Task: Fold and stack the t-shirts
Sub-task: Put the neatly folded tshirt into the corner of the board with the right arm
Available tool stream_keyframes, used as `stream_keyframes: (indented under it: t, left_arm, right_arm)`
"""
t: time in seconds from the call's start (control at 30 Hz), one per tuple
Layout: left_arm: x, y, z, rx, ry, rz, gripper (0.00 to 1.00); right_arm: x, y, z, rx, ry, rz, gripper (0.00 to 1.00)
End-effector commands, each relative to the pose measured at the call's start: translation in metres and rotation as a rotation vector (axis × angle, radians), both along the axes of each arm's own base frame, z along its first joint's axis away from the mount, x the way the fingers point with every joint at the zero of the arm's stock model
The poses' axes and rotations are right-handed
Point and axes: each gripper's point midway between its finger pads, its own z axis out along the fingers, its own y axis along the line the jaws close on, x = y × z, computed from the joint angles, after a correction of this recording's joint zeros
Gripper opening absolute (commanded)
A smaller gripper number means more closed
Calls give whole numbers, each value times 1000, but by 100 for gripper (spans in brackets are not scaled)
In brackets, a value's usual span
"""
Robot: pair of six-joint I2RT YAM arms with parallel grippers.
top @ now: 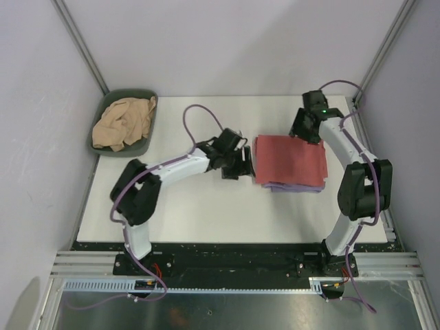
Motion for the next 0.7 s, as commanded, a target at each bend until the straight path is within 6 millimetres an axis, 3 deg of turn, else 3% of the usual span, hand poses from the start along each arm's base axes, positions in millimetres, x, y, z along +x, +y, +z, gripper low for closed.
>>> stream_keyframes:
  t: [0.0,0.13,0.3,0.47,0.67]
  left_arm:
    - [22,28,58,-77,-144,12,74]
    - [22,47,54,-73,-139,29,73]
    - [20,63,46,-74,-125,50,73]
    - [21,76,46,-80,-128,67,73]
    - [21,85,51,-91,-138,79,73]
  right_arm:
    - [-6,55,-17,108,-4,51,64]
    - [-5,83,-50,173,33,64,64]
    - [-11,84,-94,215,105,14,63]
    - [-41,58,-122,217,155,-82,63]
    - [-94,6,-119,222,149,-200,63]
